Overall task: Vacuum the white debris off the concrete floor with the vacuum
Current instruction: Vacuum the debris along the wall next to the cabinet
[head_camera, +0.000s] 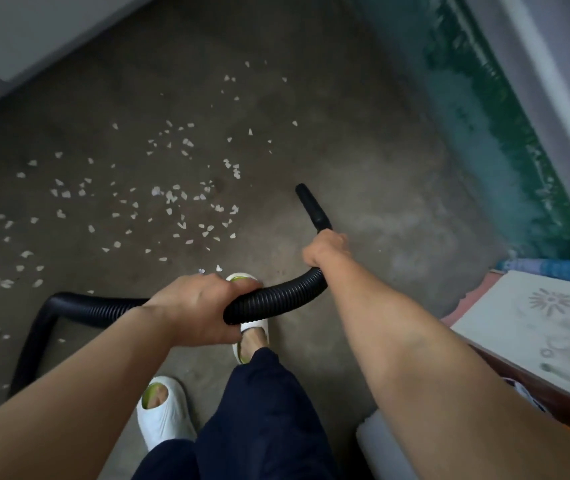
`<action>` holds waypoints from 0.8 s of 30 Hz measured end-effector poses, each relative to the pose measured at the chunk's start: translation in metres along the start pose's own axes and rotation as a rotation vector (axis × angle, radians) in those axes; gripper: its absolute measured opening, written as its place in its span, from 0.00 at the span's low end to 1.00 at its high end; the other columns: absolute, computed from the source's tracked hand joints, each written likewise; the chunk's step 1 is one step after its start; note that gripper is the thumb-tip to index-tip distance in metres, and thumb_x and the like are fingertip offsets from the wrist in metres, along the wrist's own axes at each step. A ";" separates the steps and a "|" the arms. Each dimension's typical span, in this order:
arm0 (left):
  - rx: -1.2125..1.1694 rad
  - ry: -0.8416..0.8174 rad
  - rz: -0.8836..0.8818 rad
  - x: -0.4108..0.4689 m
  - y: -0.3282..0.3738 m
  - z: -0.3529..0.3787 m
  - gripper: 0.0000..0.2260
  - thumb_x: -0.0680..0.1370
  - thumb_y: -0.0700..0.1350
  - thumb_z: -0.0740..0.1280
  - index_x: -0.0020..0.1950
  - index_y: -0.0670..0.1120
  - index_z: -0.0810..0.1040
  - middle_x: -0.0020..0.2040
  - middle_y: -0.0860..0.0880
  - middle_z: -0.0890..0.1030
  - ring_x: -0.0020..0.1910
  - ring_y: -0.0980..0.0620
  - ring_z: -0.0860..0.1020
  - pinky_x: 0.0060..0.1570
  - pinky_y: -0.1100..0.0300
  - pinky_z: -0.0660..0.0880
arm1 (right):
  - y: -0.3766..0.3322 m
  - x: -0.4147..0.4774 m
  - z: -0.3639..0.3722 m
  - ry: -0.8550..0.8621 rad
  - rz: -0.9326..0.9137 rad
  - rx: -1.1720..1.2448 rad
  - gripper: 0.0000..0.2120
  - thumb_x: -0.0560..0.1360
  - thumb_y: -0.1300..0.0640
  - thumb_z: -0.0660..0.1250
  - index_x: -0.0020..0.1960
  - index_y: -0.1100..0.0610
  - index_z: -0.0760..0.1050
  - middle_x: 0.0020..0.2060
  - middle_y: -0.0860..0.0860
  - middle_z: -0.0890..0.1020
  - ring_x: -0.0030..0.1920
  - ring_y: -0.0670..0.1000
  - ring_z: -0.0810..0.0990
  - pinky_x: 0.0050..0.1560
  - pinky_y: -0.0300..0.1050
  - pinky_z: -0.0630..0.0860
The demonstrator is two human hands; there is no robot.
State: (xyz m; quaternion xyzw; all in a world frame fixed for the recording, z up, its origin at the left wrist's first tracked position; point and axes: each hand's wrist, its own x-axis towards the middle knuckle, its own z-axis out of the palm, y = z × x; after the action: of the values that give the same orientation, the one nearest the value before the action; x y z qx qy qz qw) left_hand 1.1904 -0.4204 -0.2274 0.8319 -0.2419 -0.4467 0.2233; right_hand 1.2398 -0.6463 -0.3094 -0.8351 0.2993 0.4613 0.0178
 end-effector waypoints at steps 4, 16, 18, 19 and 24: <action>-0.037 -0.009 0.007 0.026 0.015 -0.014 0.22 0.66 0.54 0.64 0.58 0.65 0.66 0.32 0.58 0.72 0.32 0.56 0.71 0.33 0.60 0.66 | 0.003 0.022 -0.026 0.012 -0.054 -0.106 0.24 0.75 0.58 0.64 0.69 0.62 0.69 0.61 0.58 0.69 0.43 0.54 0.72 0.45 0.43 0.74; -0.103 0.023 -0.081 0.050 -0.002 -0.039 0.27 0.65 0.54 0.65 0.62 0.66 0.63 0.34 0.56 0.77 0.33 0.56 0.76 0.34 0.58 0.74 | -0.047 0.055 -0.062 0.089 -0.169 -0.054 0.29 0.74 0.59 0.69 0.72 0.64 0.66 0.60 0.57 0.67 0.48 0.54 0.76 0.43 0.43 0.73; -0.121 0.036 -0.109 0.054 -0.006 -0.043 0.26 0.65 0.54 0.65 0.62 0.66 0.63 0.33 0.55 0.76 0.33 0.55 0.75 0.33 0.58 0.73 | -0.058 0.061 -0.068 0.101 -0.204 -0.071 0.27 0.74 0.58 0.69 0.71 0.63 0.68 0.61 0.57 0.67 0.55 0.54 0.76 0.47 0.42 0.74; -0.130 0.041 -0.118 0.055 -0.006 -0.045 0.26 0.65 0.54 0.65 0.62 0.66 0.64 0.32 0.55 0.76 0.32 0.55 0.75 0.33 0.58 0.73 | -0.062 0.063 -0.071 0.102 -0.221 -0.079 0.26 0.73 0.57 0.68 0.70 0.62 0.69 0.61 0.57 0.68 0.56 0.54 0.76 0.49 0.42 0.74; -0.172 0.036 -0.122 0.062 -0.009 -0.049 0.26 0.66 0.54 0.66 0.62 0.66 0.64 0.32 0.55 0.76 0.32 0.56 0.75 0.34 0.57 0.74 | -0.072 0.068 -0.078 0.114 -0.261 -0.139 0.24 0.73 0.58 0.68 0.68 0.61 0.71 0.60 0.57 0.68 0.46 0.53 0.72 0.43 0.42 0.72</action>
State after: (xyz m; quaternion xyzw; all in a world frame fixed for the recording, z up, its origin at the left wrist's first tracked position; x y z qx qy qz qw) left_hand 1.2637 -0.4429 -0.2475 0.8308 -0.1473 -0.4636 0.2706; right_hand 1.3630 -0.6435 -0.3357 -0.8908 0.1561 0.4267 0.0025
